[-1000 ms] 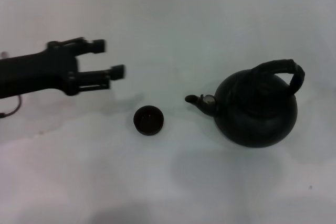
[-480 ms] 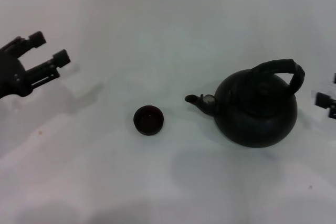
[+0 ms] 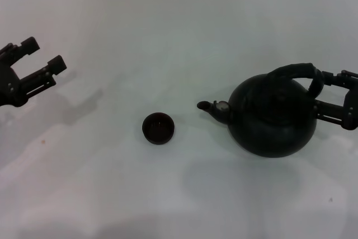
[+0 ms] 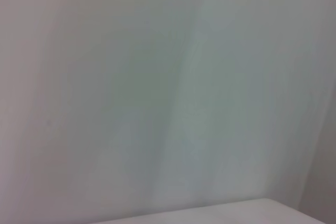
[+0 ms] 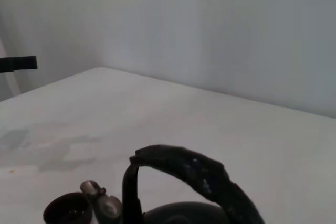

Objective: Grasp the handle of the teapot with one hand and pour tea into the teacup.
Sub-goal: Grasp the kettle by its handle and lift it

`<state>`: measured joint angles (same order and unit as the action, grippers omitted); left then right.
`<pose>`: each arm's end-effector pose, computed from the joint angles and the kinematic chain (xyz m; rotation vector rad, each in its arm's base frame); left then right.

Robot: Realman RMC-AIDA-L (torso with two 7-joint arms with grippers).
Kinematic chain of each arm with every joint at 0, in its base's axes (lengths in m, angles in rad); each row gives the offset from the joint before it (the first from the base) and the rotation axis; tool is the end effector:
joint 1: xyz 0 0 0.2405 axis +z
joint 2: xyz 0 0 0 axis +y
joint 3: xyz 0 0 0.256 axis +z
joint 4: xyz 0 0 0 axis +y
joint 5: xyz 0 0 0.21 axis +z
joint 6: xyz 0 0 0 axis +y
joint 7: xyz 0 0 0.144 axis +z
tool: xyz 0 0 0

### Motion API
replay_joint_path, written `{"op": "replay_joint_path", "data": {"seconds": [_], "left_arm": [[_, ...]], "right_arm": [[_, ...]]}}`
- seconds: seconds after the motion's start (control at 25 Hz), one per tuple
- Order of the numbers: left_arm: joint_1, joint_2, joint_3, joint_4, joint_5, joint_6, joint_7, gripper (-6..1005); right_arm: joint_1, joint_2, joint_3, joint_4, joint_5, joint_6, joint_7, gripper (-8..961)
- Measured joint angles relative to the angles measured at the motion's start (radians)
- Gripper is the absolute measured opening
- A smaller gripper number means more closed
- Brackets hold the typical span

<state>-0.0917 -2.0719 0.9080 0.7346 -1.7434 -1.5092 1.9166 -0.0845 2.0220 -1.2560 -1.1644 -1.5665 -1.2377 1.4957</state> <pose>-0.3263 0.2481 0.0386 -2.2315 -0.6984 -0.9585 0.3183 0.2409 0.0342 -2.4288 0.7279 0.5016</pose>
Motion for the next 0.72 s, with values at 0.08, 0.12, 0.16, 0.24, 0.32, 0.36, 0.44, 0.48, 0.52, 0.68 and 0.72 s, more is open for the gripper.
{"op": "replay_joint_path", "data": {"seconds": [0.08, 0.12, 0.16, 0.24, 0.32, 0.36, 0.44, 0.48, 0.52, 0.68, 0.72], "left_arm": [[0.000, 0.000, -0.003, -0.001, 0.002, 0.000, -0.001, 851], [0.000, 0.000, -0.003, -0.005, 0.003, 0.001, 0.000, 851], [0.000, 0.000, -0.003, -0.007, 0.003, 0.002, 0.000, 851], [0.000, 0.000, -0.009, -0.011, 0.004, 0.005, 0.001, 851], [-0.002, 0.000, -0.015, -0.013, 0.007, 0.009, 0.001, 851], [-0.003, -0.001, -0.015, -0.013, 0.008, 0.011, 0.001, 851], [-0.004, -0.001, -0.015, -0.013, 0.009, 0.014, 0.001, 851], [-0.005, -0.001, -0.015, -0.013, 0.009, 0.015, 0.001, 850], [-0.005, -0.001, -0.015, -0.013, 0.009, 0.016, 0.001, 850], [-0.008, -0.001, -0.015, -0.014, 0.009, 0.024, 0.002, 850], [-0.009, -0.001, -0.015, -0.014, 0.009, 0.026, 0.002, 850]], "right_arm": [[0.004, 0.000, 0.000, 0.000, 0.000, 0.007, 0.000, 710], [0.005, 0.000, 0.000, 0.000, 0.000, 0.011, 0.000, 710], [0.005, 0.000, 0.000, 0.000, 0.004, 0.016, 0.000, 709], [0.005, 0.000, 0.000, 0.000, 0.013, 0.024, 0.000, 707], [0.005, 0.000, 0.000, 0.000, 0.019, 0.030, 0.000, 705], [0.006, 0.000, 0.000, 0.000, 0.019, 0.032, 0.000, 704], [0.008, 0.000, 0.000, 0.005, 0.021, 0.033, 0.000, 702], [0.010, 0.000, 0.000, 0.009, 0.022, 0.033, 0.000, 701], [0.012, 0.000, 0.002, 0.014, 0.023, 0.034, 0.000, 700], [0.023, -0.002, 0.008, 0.038, 0.027, 0.050, 0.003, 668], [0.028, -0.003, 0.008, 0.045, 0.027, 0.056, 0.004, 639]]}}
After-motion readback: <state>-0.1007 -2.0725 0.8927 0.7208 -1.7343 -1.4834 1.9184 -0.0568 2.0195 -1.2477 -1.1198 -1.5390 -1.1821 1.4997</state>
